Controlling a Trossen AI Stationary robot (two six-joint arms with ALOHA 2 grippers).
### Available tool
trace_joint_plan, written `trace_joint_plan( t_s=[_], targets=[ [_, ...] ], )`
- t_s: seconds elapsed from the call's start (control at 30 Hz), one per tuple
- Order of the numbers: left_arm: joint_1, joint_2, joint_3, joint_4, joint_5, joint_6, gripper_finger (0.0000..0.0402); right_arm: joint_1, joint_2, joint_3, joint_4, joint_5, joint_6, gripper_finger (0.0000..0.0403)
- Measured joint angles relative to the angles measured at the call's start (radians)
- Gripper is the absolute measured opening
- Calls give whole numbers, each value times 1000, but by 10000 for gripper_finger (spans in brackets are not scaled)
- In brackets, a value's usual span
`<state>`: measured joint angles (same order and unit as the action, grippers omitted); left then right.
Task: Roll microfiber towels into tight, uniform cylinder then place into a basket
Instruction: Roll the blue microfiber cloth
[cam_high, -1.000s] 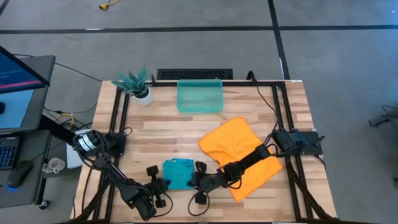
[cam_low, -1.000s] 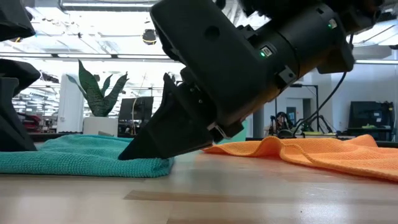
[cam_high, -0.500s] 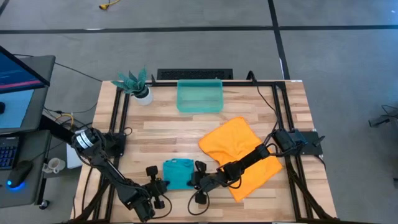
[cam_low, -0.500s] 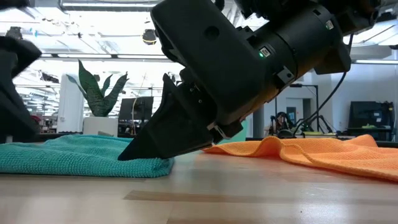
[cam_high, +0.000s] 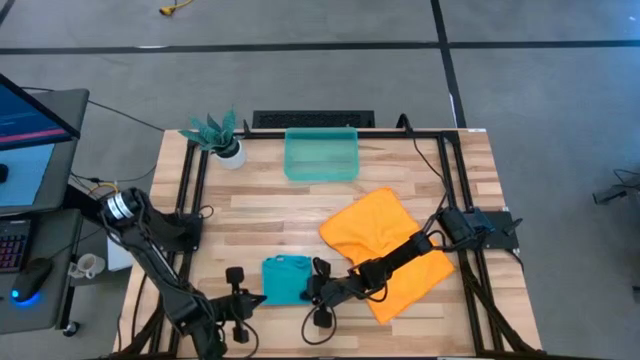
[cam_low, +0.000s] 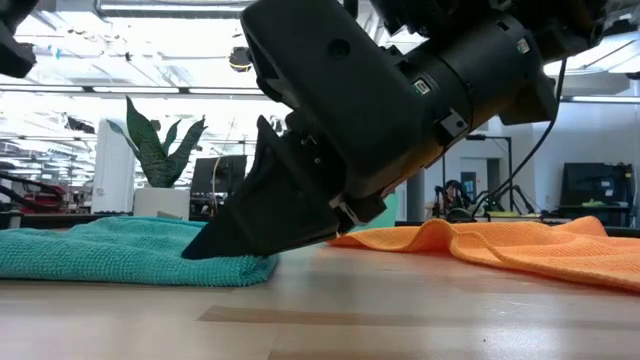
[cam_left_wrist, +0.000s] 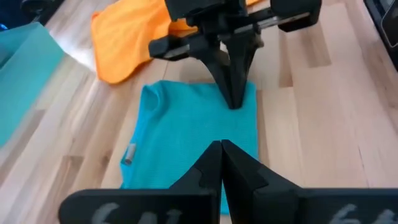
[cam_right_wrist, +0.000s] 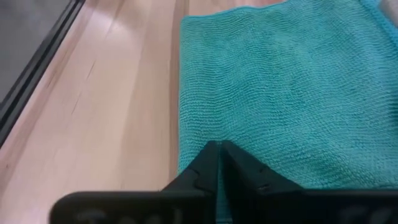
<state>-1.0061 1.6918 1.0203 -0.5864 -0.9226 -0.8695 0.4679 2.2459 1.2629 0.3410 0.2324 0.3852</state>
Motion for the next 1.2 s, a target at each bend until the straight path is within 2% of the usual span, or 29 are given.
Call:
trace_joint_plan(
  t_s=[0.13,0.23,0.43,0.57,0.7,0.87,0.97,1.2],
  targets=[
    [4,-8,0,0,22,28,9,1,-4,0,1,-18,7,86],
    [4,-7,0,0,28,26,30,2,-6,15,-12,-29,7,119],
    [6,-7,0,1,63,8,109,-6,-52,57,-112,-74,-16,173],
    [15,-6,0,3,142,-8,161,-6,-112,56,-139,-75,-37,191],
    [20,-6,-6,40,171,-28,193,3,-194,58,-188,-69,-86,198],
    [8,-6,-32,114,178,5,203,49,-277,57,-340,25,-156,195],
    [-3,-5,-52,153,175,44,201,78,-279,57,-350,94,-214,192],
    [1,-5,-101,225,174,104,197,102,-215,54,-328,113,-326,190]
  ],
)
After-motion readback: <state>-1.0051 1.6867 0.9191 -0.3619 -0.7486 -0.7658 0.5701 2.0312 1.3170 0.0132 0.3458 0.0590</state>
